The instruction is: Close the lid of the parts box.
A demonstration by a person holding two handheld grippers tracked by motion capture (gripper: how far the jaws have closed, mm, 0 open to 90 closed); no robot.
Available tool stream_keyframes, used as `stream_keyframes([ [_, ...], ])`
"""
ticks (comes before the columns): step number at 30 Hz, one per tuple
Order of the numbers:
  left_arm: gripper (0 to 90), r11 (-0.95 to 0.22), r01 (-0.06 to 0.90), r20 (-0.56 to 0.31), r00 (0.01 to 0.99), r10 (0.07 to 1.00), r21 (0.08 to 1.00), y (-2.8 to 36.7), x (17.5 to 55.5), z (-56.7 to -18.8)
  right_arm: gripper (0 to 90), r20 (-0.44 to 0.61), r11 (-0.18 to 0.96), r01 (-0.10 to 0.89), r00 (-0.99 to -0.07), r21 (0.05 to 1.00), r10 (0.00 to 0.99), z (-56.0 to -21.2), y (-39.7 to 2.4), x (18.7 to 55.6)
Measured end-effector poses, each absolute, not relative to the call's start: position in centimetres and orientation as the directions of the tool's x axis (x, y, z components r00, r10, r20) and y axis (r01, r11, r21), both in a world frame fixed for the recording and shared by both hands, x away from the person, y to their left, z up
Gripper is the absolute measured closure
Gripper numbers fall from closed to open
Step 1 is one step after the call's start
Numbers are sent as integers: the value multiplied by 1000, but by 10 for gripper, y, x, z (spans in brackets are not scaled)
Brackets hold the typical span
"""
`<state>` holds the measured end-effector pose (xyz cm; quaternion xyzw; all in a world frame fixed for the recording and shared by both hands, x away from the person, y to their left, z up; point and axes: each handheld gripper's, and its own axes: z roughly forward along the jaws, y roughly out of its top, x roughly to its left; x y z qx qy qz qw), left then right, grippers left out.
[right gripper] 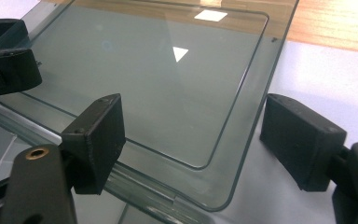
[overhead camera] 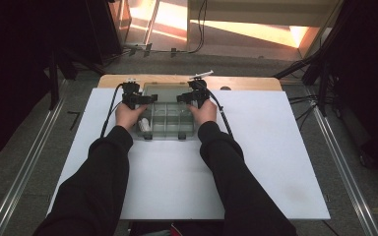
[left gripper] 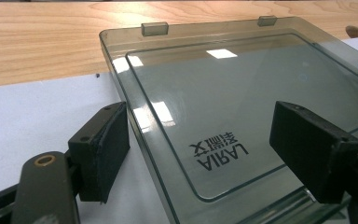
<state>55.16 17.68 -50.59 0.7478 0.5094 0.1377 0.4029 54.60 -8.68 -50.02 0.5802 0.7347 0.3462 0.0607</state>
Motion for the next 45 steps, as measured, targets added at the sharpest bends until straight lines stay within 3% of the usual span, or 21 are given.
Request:
stream_keyframes([
  [12,206,-147,654,-212,436,875,742,177,552,-506,262,363,27,855,-249,518,898,-496,-88,543],
  [24,205,-133,659,-229,433,872,740,178,552,-507,295,403,12,866,-245,500,882,-496,-92,544],
  [45,221,-101,722,-300,406,863,685,179,554,-500,320,322,27,809,-264,587,909,-496,-86,534],
])
